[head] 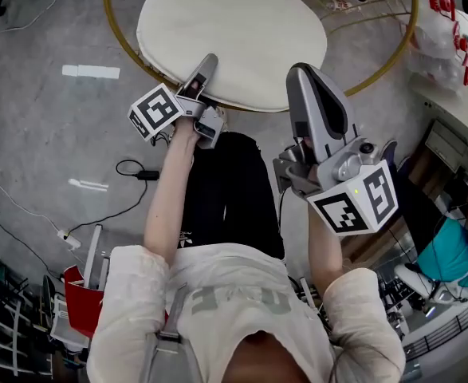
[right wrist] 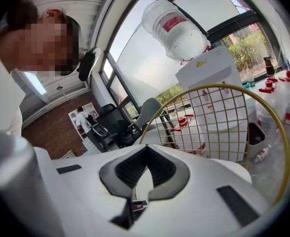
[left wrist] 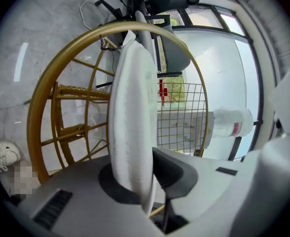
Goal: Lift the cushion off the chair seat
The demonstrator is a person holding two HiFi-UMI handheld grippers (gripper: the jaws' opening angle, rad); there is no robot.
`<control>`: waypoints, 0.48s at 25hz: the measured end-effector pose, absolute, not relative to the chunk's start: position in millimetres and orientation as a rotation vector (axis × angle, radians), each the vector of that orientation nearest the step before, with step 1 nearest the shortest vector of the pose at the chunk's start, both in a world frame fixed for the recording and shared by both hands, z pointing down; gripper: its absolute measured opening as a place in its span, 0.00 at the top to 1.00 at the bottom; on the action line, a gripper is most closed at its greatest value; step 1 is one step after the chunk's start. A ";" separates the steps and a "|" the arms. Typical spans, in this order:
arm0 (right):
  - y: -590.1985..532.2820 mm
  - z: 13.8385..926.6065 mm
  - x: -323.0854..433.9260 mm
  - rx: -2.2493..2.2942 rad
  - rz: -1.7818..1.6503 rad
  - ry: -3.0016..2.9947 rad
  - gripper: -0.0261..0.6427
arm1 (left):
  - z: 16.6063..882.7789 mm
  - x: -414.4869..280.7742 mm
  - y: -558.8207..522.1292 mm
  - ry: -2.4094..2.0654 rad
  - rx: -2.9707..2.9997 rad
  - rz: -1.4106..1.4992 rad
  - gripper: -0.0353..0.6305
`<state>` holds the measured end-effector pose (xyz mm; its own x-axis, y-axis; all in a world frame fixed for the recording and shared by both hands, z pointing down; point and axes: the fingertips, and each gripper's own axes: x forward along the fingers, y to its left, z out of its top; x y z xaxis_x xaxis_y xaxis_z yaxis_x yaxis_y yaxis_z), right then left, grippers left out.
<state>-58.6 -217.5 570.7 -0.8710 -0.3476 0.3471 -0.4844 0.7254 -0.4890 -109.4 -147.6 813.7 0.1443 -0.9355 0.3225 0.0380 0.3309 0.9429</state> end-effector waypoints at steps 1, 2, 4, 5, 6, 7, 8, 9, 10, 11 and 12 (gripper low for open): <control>-217.0 561.6 -58.2 0.668 0.869 -2.690 0.94 | 803.6 -111.0 -148.0 -1.208 0.981 -0.894 0.85; -215.8 550.6 -58.6 0.672 0.872 -2.686 0.94 | 791.0 -113.8 -148.7 -1.212 0.984 -0.896 0.85; -212.5 524.4 -61.5 0.670 0.866 -2.686 0.94 | 762.3 -121.1 -149.6 -1.224 0.993 -0.901 0.86; -211.1 510.1 -63.1 0.668 0.859 -2.690 0.94 | 747.5 -124.4 -149.3 -1.232 0.998 -0.899 0.86; -210.5 495.1 -64.0 0.669 0.852 -2.696 0.94 | 732.4 -126.7 -148.7 -1.240 1.005 -0.894 0.86; -210.5 479.4 -63.7 0.675 0.845 -2.705 0.94 | 716.6 -127.6 -148.1 -1.247 1.016 -0.886 0.87; -211.0 463.0 -62.0 0.686 0.839 -2.715 0.94 | 700.0 -127.2 -147.3 -1.250 1.029 -0.878 0.87; -211.7 446.2 -59.3 0.702 0.832 -2.728 0.94 | 682.4 -126.1 -146.5 -1.251 1.044 -0.871 0.87; -212.3 429.6 -56.8 0.721 0.822 -2.742 0.94 | 663.7 -125.6 -146.1 -1.250 1.060 -0.870 0.87; -212.8 414.0 -55.6 0.743 0.808 -2.758 0.94 | 643.7 -127.0 -146.6 -1.247 1.080 -0.877 0.87; -213.2 399.4 -55.8 0.768 0.791 -2.776 0.94 | 621.8 -130.4 -148.5 -1.242 1.104 -0.894 0.87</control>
<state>-55.8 -213.2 399.4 -0.8566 -0.4343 0.2787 -0.5159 0.7291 -0.4497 -130.4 -148.5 621.8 0.1379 -0.9551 0.2624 -0.0546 0.2572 0.9648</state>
